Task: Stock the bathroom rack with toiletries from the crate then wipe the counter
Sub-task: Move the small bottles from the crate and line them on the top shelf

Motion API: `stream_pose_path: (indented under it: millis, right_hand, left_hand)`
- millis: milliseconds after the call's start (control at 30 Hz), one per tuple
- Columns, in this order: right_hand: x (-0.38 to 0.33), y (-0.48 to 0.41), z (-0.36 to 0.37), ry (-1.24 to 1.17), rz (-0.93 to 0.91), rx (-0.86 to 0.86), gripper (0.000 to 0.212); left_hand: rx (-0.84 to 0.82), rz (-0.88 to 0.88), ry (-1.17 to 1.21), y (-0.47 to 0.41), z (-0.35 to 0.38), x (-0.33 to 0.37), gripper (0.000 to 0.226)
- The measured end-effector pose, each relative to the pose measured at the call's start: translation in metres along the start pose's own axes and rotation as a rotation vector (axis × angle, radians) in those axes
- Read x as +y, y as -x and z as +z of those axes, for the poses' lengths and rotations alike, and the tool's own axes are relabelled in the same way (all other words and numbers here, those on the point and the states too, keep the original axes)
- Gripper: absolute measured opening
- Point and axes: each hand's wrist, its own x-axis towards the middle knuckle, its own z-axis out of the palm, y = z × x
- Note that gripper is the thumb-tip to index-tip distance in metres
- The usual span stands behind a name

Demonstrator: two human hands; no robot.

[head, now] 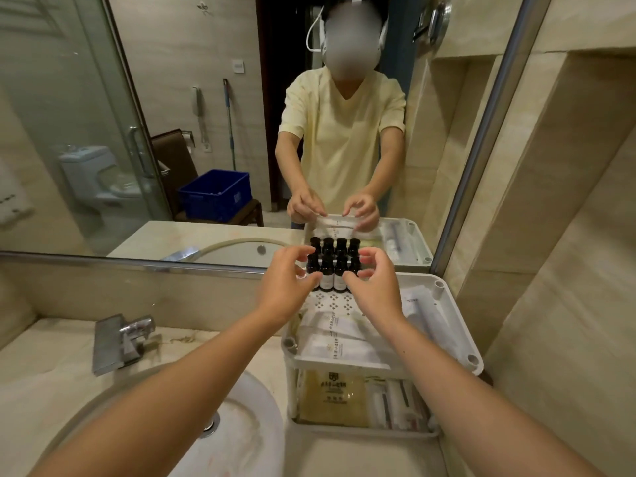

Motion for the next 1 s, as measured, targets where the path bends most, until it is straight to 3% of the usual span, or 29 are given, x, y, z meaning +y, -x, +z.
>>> stream_pose_path:
  millis: [367, 700, 1000]
  right_hand:
    - [-0.057, 0.09, 0.071, 0.106, -0.163, -0.293, 0.045]
    - [-0.116, 0.226, 0.163, 0.29, -0.277, -0.651, 0.053]
    - [-0.152, 0.385, 0.24, 0.214, -0.382, -0.906, 0.054]
  left_hand:
    - [0.064, -0.264, 0.209, 0.102, -0.114, -0.038, 0.044]
    - [0.298, -0.461, 0.156, 0.247, -0.251, -0.079, 0.042]
    - [0.507, -0.669, 0.064, 0.414, -0.349, -0.117, 0.034]
